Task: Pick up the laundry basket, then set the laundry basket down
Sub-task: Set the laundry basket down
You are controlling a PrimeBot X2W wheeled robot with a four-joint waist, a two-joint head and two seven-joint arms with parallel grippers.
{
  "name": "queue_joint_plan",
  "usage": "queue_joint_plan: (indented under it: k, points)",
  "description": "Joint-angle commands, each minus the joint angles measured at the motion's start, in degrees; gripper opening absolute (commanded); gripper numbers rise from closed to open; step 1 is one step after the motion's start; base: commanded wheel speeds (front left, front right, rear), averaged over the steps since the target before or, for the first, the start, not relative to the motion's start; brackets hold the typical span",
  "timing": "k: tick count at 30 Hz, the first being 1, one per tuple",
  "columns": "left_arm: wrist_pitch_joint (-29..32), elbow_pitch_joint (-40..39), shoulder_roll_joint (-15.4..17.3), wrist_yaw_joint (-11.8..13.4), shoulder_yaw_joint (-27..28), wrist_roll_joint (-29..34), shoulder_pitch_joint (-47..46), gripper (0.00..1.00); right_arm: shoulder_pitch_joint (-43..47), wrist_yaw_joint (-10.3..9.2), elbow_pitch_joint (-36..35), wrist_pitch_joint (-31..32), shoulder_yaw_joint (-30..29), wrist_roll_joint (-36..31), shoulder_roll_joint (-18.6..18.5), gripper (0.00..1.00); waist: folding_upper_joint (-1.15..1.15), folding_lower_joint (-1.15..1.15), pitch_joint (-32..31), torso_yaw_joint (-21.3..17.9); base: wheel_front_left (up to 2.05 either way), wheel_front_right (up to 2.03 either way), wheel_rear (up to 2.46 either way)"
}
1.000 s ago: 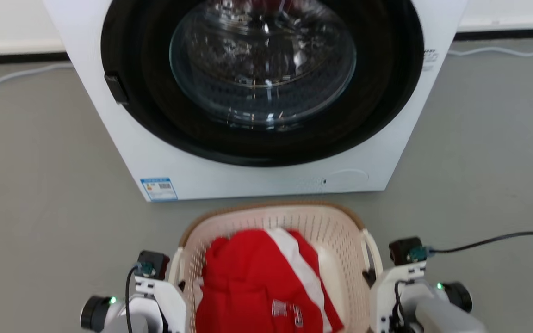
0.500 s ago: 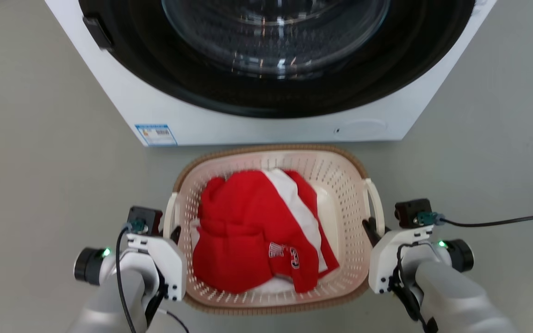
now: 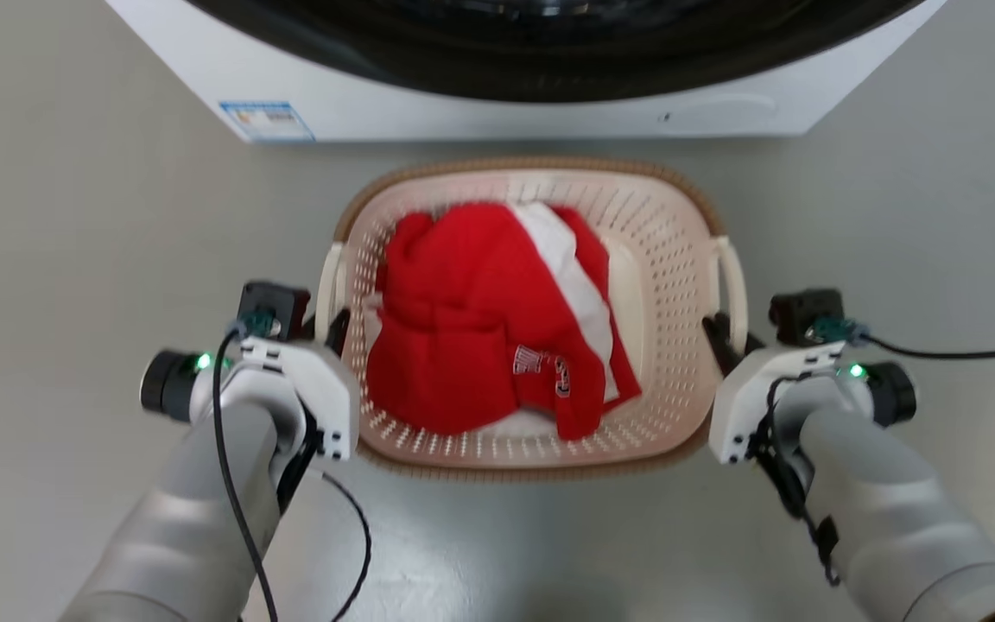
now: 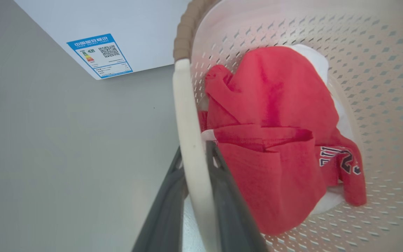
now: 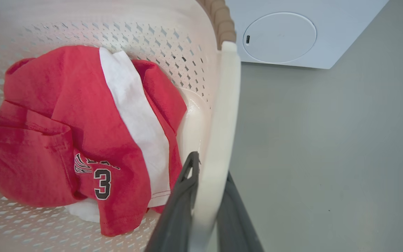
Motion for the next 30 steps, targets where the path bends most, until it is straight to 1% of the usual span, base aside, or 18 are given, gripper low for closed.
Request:
queue_joint_plan:
  k: [1, 5, 9, 13, 30]
  points:
    - [-0.84, -1.51, 2.32, 0.54, 1.53, 1.01, -2.89, 0.0, -0.77, 0.35, -0.51, -0.91, 0.08, -1.25, -0.27, 0.0, 0.0, 0.0, 4.01, 0.75, 0.0, 0.0, 0.0]
    - [-0.85, -3.97, 3.03, 0.92, 3.01, 2.26, -5.22, 0.0, -3.88, 0.35, -0.51, -1.15, -1.65, -3.41, -1.2, 0.0, 0.0, 0.0, 8.19, 1.11, 0.0, 0.0, 0.0]
    - [-0.85, -6.18, 3.53, 1.49, 4.89, 3.63, -5.81, 0.0, -5.73, 0.35, -0.5, -1.37, -3.45, -5.66, -1.47, 0.0, 0.0, 0.0, 10.83, 1.32, 0.0, 0.0, 0.0]
    - [-0.85, -7.07, 3.59, 1.35, 6.31, 4.98, -6.16, 0.0, -7.11, 0.35, -0.5, -1.49, -5.1, -7.86, -1.27, 0.0, 0.0, 0.0, 12.96, 1.34, 0.0, 0.0, 0.0]
    - [-0.85, -8.8, 3.18, 0.44, 11.94, 9.85, -7.02, 0.0, -7.94, 0.35, -0.5, -1.67, -11.75, -15.33, -0.11, 0.0, 0.0, 0.0, 16.65, 0.66, 0.0, 0.0, 0.0]
